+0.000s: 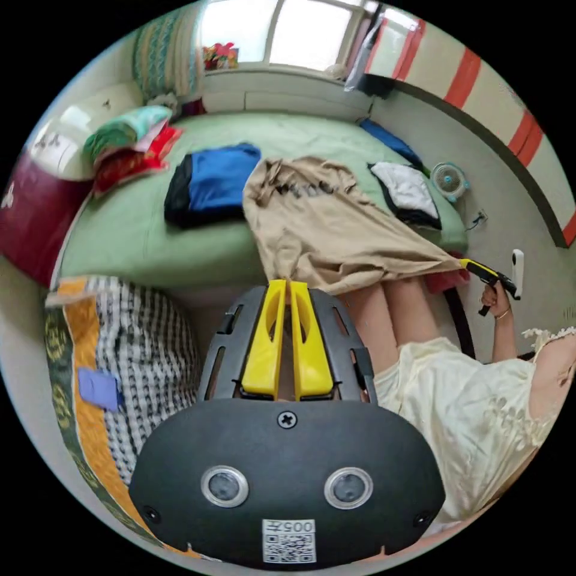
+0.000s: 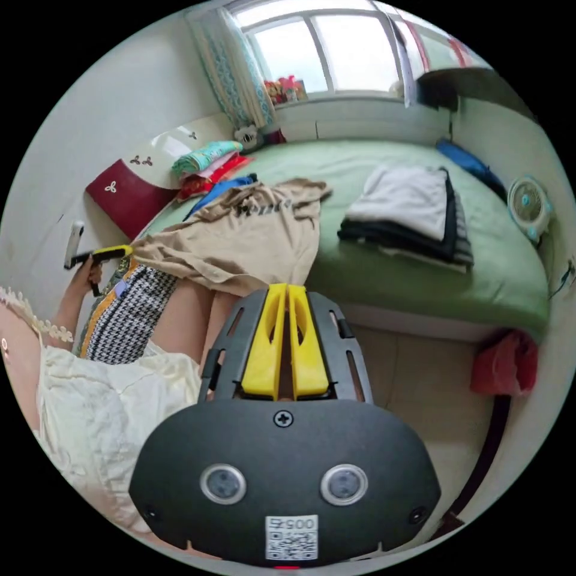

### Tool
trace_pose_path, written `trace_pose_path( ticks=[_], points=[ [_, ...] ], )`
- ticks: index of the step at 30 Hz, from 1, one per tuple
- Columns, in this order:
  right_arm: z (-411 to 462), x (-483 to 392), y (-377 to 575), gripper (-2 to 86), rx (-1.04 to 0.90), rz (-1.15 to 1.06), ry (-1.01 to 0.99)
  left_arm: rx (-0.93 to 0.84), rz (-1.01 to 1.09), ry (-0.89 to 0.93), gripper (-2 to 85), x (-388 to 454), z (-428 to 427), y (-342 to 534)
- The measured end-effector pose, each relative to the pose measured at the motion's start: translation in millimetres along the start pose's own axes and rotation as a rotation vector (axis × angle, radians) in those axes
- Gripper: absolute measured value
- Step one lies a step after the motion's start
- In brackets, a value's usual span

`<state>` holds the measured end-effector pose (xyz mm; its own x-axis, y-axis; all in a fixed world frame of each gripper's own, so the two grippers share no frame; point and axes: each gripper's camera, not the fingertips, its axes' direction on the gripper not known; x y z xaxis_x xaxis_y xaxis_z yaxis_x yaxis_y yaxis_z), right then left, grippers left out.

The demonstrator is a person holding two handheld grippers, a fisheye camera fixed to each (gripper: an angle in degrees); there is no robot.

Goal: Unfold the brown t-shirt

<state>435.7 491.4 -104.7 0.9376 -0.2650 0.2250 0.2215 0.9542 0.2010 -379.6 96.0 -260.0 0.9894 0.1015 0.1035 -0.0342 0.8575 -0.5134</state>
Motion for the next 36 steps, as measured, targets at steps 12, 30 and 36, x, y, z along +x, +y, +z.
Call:
trace_pose_path(
  ticks=[12, 30, 36],
  points=[
    [53.3, -25.4, -51.6, 7.5, -0.021, -0.089, -0.068, 0.087, 0.131, 0.128, 7.5, 23.5, 30.9, -33.9],
    [156.4, -81.6, -94.8, -1.2, -0.135, -0.316, -0.170, -0.139, 0.346, 0.172, 3.1, 87.2, 122.4, -82.9],
    [173.1, -96.1, -71.5, -1.4, -0.322, -0.433, -0.212, -0.260, 0.424, 0.191, 1.6, 97.6, 113.7, -36.1]
  ],
)
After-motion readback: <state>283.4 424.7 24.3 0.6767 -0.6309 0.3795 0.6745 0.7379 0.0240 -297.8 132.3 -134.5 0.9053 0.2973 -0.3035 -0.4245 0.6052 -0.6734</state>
